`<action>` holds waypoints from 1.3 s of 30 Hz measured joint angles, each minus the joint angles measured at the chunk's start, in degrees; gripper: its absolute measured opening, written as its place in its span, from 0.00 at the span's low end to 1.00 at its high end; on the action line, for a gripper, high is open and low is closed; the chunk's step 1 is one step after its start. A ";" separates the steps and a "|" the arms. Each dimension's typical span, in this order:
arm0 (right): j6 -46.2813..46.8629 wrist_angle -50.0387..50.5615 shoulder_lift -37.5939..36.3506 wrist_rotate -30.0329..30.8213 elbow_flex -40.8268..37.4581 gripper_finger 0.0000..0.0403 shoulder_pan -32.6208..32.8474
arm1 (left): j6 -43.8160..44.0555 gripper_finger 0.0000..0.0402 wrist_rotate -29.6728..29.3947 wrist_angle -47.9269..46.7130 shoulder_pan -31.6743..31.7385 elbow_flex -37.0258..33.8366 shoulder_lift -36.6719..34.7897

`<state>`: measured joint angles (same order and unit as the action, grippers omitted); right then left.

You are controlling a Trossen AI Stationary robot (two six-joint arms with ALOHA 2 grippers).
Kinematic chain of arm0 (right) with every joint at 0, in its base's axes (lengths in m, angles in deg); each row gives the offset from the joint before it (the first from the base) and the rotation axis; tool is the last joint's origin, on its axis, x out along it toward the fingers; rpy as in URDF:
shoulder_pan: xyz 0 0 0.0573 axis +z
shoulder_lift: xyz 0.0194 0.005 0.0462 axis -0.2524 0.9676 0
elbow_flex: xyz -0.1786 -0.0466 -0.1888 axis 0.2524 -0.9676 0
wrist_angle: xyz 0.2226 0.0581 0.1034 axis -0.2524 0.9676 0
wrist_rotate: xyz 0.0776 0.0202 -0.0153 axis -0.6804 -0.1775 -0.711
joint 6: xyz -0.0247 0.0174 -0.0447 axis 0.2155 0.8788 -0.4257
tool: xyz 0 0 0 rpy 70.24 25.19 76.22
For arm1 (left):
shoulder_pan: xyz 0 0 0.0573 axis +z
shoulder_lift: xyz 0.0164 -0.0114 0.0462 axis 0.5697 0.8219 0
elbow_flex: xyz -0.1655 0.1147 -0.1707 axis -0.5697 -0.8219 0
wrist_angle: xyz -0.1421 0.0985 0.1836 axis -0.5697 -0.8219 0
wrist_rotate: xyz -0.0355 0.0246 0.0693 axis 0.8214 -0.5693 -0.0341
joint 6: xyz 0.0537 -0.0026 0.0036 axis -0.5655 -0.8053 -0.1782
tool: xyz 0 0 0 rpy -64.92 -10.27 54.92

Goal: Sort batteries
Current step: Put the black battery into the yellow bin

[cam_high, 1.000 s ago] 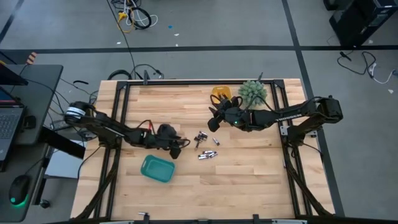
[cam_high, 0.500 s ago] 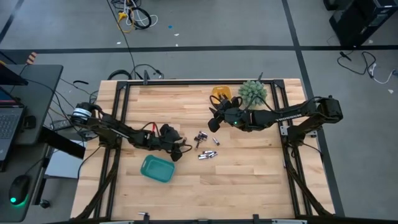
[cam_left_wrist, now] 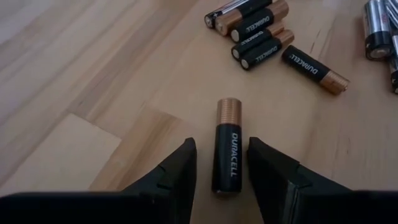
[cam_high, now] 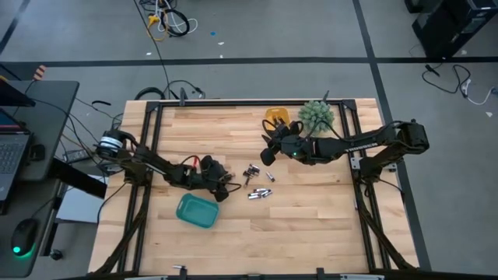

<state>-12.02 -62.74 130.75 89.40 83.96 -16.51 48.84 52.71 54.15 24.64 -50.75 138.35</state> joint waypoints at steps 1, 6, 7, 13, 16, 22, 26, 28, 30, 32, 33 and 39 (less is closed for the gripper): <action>0.00 -0.01 0.00 -0.01 0.00 0.26 0.05 | -0.59 0.35 -0.09 0.54 -0.08 0.01 0.54; 0.01 0.01 0.00 -0.01 0.00 0.26 0.07 | -3.05 0.35 -0.14 1.82 -0.15 0.00 1.29; 0.17 0.01 0.00 -0.01 0.00 0.26 0.07 | -3.30 0.34 -0.32 1.82 -0.17 0.00 1.36; 0.46 0.06 0.00 -0.08 0.00 0.26 0.11 | -4.60 0.15 -0.07 1.79 -0.22 0.00 1.47; 0.45 0.08 0.00 -0.08 0.00 0.26 0.38 | -4.64 0.05 -0.55 1.79 -0.22 -0.06 1.44; -1.62 -0.01 0.00 -0.23 0.00 0.26 1.47 | -5.21 0.05 0.31 2.22 -0.11 -0.22 -0.13; -6.18 -1.61 0.02 -0.44 0.00 0.26 3.27 | -8.23 0.05 2.56 0.31 -0.09 -0.60 -4.57; -8.34 -3.07 0.02 -0.97 0.00 0.26 4.51 | -10.36 0.05 2.64 1.21 -0.17 -0.57 -7.39; -10.85 -5.26 0.02 -2.26 -0.02 0.26 5.89 | -12.20 0.05 2.34 2.57 -0.13 -0.43 -10.28; -13.09 -7.45 0.02 -3.76 -0.02 0.26 7.40 | -13.82 0.05 2.15 3.33 -0.11 -0.38 -12.55; -13.77 -8.16 0.02 -4.09 -0.02 0.26 8.11 | -14.70 0.05 2.10 3.56 -0.11 -0.43 -13.62; -18.70 -11.28 0.07 -5.93 -0.02 0.26 11.64 | -21.60 0.05 2.07 9.33 -0.15 -0.35 -17.77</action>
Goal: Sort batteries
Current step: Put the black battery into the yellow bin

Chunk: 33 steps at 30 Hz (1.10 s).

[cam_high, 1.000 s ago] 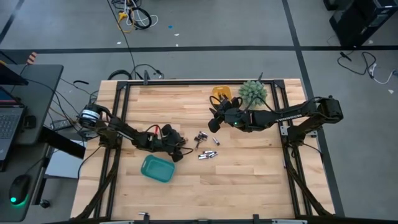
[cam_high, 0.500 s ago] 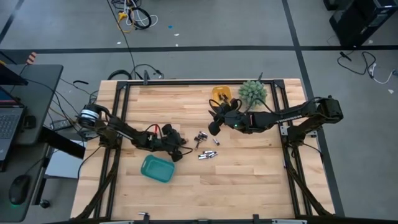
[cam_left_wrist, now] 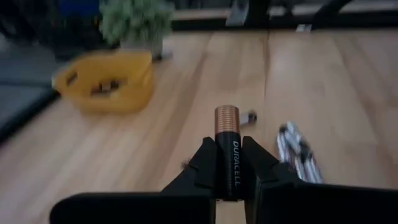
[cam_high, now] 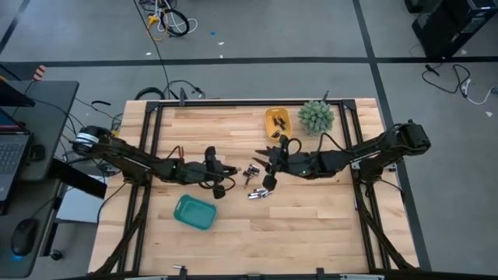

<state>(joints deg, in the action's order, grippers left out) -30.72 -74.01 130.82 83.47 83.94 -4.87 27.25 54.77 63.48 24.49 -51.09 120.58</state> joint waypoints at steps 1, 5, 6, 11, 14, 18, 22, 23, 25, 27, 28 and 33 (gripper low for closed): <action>-0.91 -0.43 0.06 -0.74 0.00 0.26 0.47 | -1.50 0.05 0.57 1.36 -0.02 0.00 -0.37; -5.28 -6.95 0.09 -3.95 -1.87 0.26 2.37 | -7.47 0.05 5.86 11.04 -0.22 0.07 -0.77; -6.16 -9.03 0.09 -4.17 -2.55 0.26 2.80 | -8.58 0.05 6.75 12.68 -0.31 0.05 -0.73; -10.73 -17.89 0.09 -4.50 -5.51 0.26 4.44 | -12.41 0.05 7.99 18.66 -0.33 0.07 -0.75; -12.96 -20.82 0.09 -6.22 -6.53 0.26 5.11 | -14.70 0.05 8.09 21.59 -0.33 0.06 -0.76; -14.84 -23.95 0.09 -6.84 -6.58 0.26 5.32 | -17.51 0.05 8.63 25.33 -0.32 0.07 -0.74; -15.47 -26.68 0.09 -7.88 -6.56 0.26 5.10 | -18.77 0.06 10.04 28.03 -0.31 0.11 -0.74; -15.56 -27.09 0.09 -8.69 -6.54 0.26 4.87 | -18.81 0.06 10.23 29.10 -0.31 0.11 -0.74; -15.65 -28.05 0.09 -10.47 -6.54 0.26 4.48 | -18.96 0.06 10.71 30.97 -0.26 0.15 -0.61; -15.64 -29.75 0.09 -11.83 -6.54 0.26 4.23 | -19.00 0.06 10.98 32.82 -0.26 0.17 0.13; -15.64 -30.57 0.09 -12.28 -6.54 0.26 4.07 | -19.05 0.06 11.42 33.67 -0.26 0.19 0.68; -16.45 -32.89 0.06 -13.01 -6.54 0.26 4.05 | -20.46 0.05 13.89 41.15 -0.26 0.46 3.94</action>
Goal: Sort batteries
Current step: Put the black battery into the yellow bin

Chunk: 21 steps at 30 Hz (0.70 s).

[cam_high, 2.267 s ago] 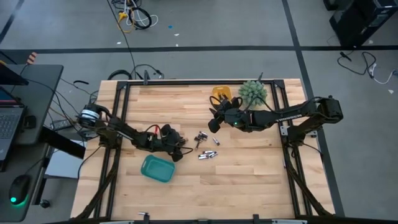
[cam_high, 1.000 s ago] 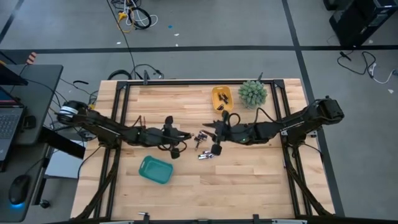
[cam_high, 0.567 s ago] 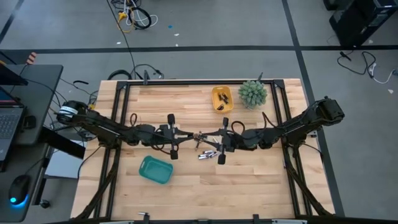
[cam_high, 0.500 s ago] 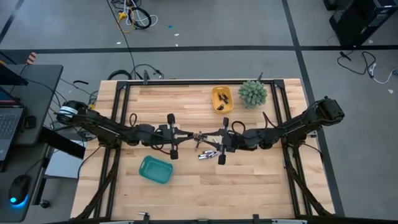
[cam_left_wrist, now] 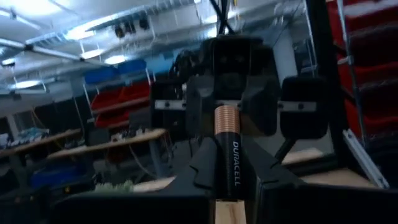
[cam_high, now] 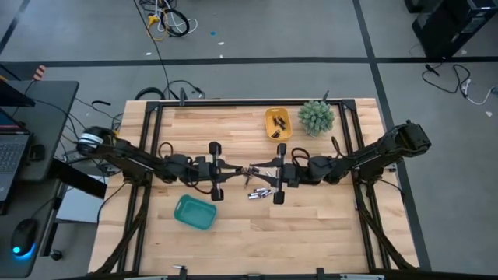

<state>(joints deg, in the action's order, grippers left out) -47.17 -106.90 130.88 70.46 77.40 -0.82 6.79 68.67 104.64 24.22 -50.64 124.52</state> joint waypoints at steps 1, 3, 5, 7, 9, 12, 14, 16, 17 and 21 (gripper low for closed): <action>-0.05 -0.18 0.00 -0.06 0.00 0.26 0.00 | -0.18 0.05 0.06 0.76 0.00 0.43 0.59; -0.36 -0.69 0.00 -0.58 0.00 0.26 0.00 | -1.16 0.05 0.07 0.78 0.00 1.70 1.83; -0.83 -1.88 0.00 -1.21 0.00 0.26 0.00 | -1.59 0.05 0.13 0.74 0.00 3.64 3.29; -1.57 -2.38 0.00 -1.33 0.02 0.26 0.00 | -1.98 0.05 0.19 0.75 0.04 5.63 4.86; -2.36 -2.42 0.00 -1.36 0.02 0.26 0.00 | -3.09 0.05 0.21 0.66 0.02 7.13 6.18; -2.83 -2.67 0.00 -1.42 0.02 0.26 0.31 | -4.04 0.05 0.25 0.42 0.02 8.86 7.05; -2.88 -2.59 0.00 -1.54 0.02 0.26 0.33 | -4.56 0.05 0.28 0.19 0.02 9.23 7.05; -2.94 -2.64 0.00 -1.59 0.02 0.26 0.35 | -4.67 0.05 0.54 0.06 0.02 9.59 7.08; -3.06 -2.67 0.00 -1.72 0.02 0.26 0.35 | -4.69 0.05 0.56 0.25 0.02 9.59 7.08; -3.09 -3.10 0.00 -2.82 0.02 0.26 0.35 | -4.69 0.05 0.73 0.27 0.02 9.59 7.08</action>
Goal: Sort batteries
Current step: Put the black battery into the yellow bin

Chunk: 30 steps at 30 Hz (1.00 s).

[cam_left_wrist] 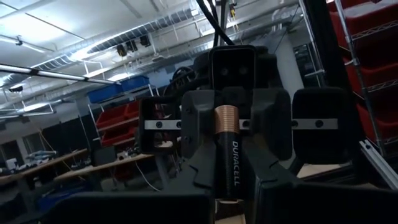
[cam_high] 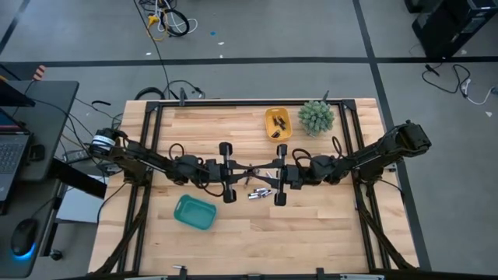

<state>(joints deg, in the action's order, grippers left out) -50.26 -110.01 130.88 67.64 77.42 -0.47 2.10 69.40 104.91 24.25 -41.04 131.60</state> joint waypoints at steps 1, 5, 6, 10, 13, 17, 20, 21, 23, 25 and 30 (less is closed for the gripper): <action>-0.01 -0.01 0.00 -0.02 0.00 0.26 0.00 | 0.00 0.05 0.00 -0.22 0.00 0.00 0.00; -0.31 -0.38 0.00 -0.02 0.00 0.23 -0.07 | 0.08 0.07 0.00 -1.26 0.00 0.00 0.00; -0.61 -0.38 0.00 -0.02 0.00 0.21 -0.07 | 0.10 0.09 0.00 -1.25 0.00 0.00 0.00; -1.58 -0.36 0.00 0.05 0.00 0.12 -0.09 | 0.13 0.15 0.17 -1.31 0.00 0.00 0.00; -2.35 -0.38 0.00 0.10 0.00 0.09 -0.09 | 0.13 0.16 0.17 -1.16 0.00 0.00 0.00; -2.39 -0.35 0.00 0.21 0.00 0.09 -0.07 | 0.13 0.16 0.17 -1.25 0.00 0.00 0.00; -2.41 -0.34 0.00 0.25 0.00 0.09 -0.09 | 0.15 0.16 0.17 -1.27 0.00 0.00 0.00; -2.44 -0.33 0.00 0.27 0.00 0.09 -0.09 | 0.18 0.17 0.17 -1.32 0.00 0.00 0.00; -2.45 -0.29 0.00 0.46 0.00 0.09 -0.09 | 0.55 0.17 -0.17 -1.58 -0.02 0.00 0.00; -2.35 -0.18 0.00 1.34 0.00 0.09 -0.08 | 2.10 0.18 -0.67 -1.88 -0.02 0.00 0.00; -2.39 -0.08 0.00 3.49 0.00 0.09 -0.03 | 3.78 0.21 -2.56 -4.47 0.02 0.00 -0.07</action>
<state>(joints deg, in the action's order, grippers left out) -52.65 -110.09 130.88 71.13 77.42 -0.50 5.88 66.84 100.44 24.27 -41.04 131.53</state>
